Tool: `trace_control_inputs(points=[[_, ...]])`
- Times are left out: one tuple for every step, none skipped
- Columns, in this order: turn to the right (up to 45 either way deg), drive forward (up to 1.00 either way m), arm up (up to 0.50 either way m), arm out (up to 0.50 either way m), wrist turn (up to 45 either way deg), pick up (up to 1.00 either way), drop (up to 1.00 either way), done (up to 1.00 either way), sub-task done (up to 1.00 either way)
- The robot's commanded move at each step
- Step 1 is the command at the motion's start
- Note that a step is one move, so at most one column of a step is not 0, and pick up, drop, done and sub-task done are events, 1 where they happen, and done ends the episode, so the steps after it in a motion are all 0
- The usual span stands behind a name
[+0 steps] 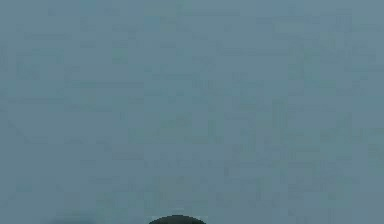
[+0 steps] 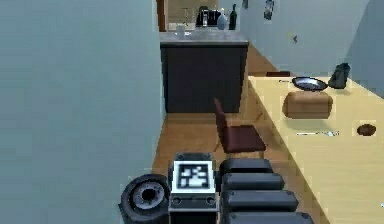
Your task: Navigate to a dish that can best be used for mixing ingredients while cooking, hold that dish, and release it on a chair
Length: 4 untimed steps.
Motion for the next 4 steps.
trace_control_inputs(points=[[45.0,0.0,0.0,0.0,0.0,0.0,0.0,0.0,0.0],[0.0,0.2,0.0,0.0,0.0,0.0,0.0,0.0,0.0],[3.0,0.0,0.0,0.0,0.0,0.0,0.0,0.0,0.0],[0.0,0.1,0.0,0.0,0.0,0.0,0.0,0.0,0.0]])
